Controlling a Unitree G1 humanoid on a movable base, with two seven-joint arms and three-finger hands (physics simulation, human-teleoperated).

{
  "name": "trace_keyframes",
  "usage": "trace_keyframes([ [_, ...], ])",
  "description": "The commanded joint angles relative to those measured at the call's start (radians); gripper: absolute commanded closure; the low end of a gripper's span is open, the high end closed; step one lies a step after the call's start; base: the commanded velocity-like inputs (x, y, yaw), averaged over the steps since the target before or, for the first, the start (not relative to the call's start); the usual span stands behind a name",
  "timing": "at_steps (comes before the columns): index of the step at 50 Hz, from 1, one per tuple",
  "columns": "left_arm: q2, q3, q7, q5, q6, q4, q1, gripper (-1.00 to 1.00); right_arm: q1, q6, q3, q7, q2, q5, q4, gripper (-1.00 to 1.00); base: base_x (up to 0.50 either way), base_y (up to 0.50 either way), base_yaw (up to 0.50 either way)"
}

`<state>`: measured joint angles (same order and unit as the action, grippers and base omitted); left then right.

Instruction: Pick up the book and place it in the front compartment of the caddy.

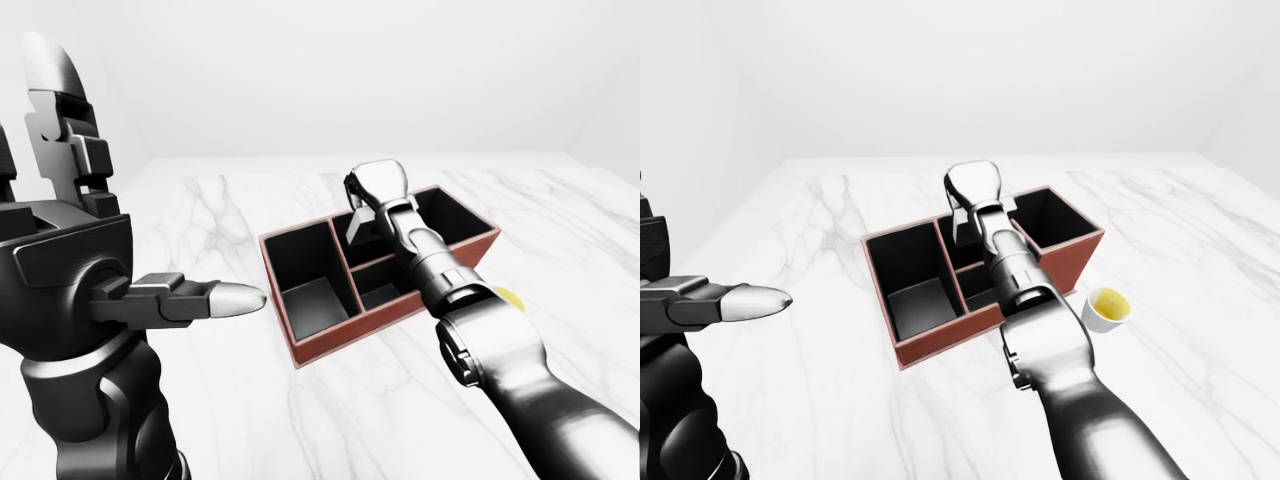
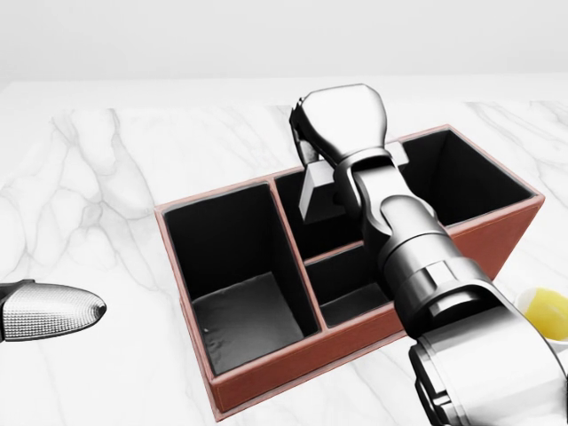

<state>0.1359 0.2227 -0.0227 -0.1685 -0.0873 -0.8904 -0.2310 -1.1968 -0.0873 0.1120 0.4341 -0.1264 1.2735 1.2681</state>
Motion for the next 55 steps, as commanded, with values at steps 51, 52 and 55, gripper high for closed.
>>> trace_keyframes([
  [51, 0.001, 0.001, 0.002, -0.001, 0.0, -0.003, -0.002, -1.0, 0.015, 0.0, 0.002, 0.09, 0.028, 0.051, 0.044, 1.0, 0.0, 0.0, 0.0],
  [52, 0.001, 0.001, 0.002, -0.001, 0.0, -0.002, -0.002, -1.0, 0.015, 0.0, 0.002, 0.09, 0.029, 0.052, 0.044, 1.0, 0.0, 0.0, 0.0],
  [55, 0.001, 0.002, 0.003, -0.002, 0.0, -0.007, -0.005, -1.0, 0.015, 0.0, 0.003, 0.09, 0.03, 0.053, 0.043, 1.0, 0.0, 0.0, 0.0],
])
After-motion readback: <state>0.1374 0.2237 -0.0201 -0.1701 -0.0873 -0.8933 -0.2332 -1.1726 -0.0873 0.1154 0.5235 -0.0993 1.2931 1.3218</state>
